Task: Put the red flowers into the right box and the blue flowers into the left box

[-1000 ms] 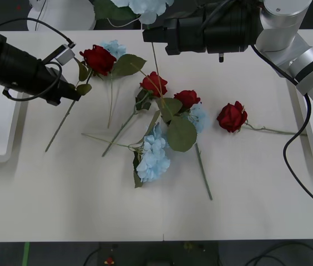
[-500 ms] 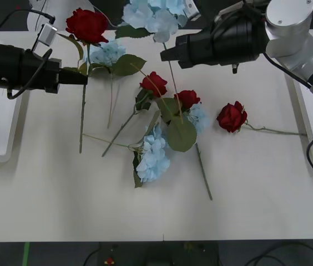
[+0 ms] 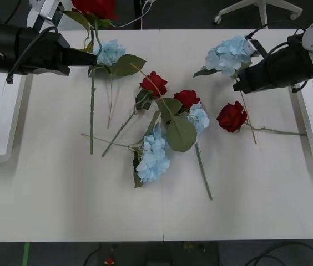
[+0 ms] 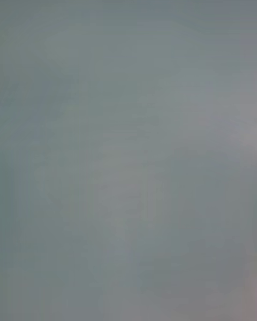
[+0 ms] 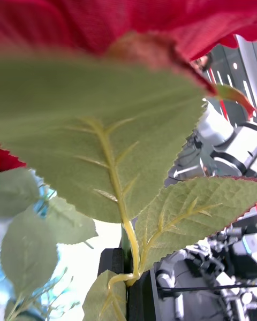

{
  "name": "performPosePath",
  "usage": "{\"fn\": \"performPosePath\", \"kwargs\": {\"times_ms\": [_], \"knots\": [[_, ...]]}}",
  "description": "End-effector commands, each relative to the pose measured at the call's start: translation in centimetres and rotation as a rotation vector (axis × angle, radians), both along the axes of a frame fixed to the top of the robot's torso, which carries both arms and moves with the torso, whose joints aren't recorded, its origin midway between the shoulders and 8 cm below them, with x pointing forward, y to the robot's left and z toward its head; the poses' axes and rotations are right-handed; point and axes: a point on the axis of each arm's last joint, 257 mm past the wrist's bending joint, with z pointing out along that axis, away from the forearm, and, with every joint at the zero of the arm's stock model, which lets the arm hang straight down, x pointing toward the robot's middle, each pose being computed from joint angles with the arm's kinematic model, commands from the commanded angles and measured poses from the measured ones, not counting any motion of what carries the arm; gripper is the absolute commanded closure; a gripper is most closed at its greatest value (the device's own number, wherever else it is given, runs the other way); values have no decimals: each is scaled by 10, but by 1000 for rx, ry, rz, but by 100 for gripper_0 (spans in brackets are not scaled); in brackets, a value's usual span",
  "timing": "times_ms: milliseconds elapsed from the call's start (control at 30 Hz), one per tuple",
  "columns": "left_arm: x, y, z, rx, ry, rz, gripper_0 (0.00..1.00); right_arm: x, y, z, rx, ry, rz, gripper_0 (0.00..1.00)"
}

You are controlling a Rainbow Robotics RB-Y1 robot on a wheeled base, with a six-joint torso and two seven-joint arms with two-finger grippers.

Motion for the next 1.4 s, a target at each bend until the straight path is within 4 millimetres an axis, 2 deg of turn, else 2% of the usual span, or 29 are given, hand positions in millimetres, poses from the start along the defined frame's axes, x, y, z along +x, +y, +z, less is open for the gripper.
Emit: {"fn": "performPosePath", "kwargs": {"times_ms": [33,233,267,300,333,433,467,533,600,867,1000,1067,1133,1300,1400], "knots": [[-12,-36,13,18,13,-19,100,13,-52,21,-48,-3,-114,100],[-23,-87,29,-42,-43,-47,100,12,-71,5,-127,7,-129,100],[-25,-95,30,-55,-49,-51,100,12,-73,4,-139,7,-128,95],[-27,-100,30,-58,-65,-56,100,12,-73,4,-140,7,-128,78],[-28,-106,29,-63,-85,-59,100,12,-74,5,-139,7,-131,53],[-29,-113,21,-57,-127,-69,100,11,-73,5,-129,10,-130,19],[-30,-115,19,-55,-131,-74,100,11,-72,5,-126,11,-129,17],[-28,-118,14,-49,-148,-71,100,10,-72,9,-109,11,-127,5],[-29,-120,14,-51,-150,-73,100,8,-71,12,-90,13,-123,0],[-27,-124,17,-65,-181,-68,100,-20,-40,51,44,-15,96,0],[-27,-124,17,-65,-186,-69,100,-43,-7,70,142,-11,219,0],[-27,-124,17,-65,-186,-69,100,-58,16,79,236,-5,272,0],[-27,-124,17,-65,-186,-69,100,-71,34,85,314,-4,305,0],[-27,-124,17,-65,-186,-69,100,-111,70,82,451,5,383,0],[-27,-124,17,-65,-186,-69,100,-132,83,80,512,19,409,0]]}}
